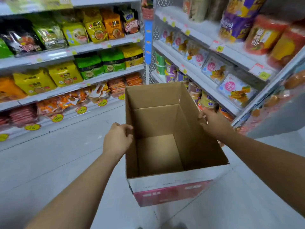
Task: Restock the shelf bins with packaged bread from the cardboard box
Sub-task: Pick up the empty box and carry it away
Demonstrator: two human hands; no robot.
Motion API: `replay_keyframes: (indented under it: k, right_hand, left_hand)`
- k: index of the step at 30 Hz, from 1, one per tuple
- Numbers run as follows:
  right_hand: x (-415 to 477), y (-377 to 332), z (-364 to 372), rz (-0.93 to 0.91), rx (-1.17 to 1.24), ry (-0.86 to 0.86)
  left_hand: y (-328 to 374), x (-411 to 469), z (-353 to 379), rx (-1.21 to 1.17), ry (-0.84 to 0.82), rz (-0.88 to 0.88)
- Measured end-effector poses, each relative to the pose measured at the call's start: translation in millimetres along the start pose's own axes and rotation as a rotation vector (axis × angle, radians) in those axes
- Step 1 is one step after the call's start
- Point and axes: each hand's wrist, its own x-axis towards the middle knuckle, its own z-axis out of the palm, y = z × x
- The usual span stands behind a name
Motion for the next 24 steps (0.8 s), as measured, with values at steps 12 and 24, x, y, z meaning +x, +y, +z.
replay_keyframes:
  k: [12,24]
  right_hand:
    - [175.6,77.0,116.4,-0.071,-0.057,-0.221]
    - [257.6,165.3,277.8,-0.056,-0.089,-0.339]
  left_hand:
    - [12.1,124.7,130.7,-0.045,-0.125,-0.265]
    - [-18.9,180.4,310.7,-0.109,-0.222,-0.410]
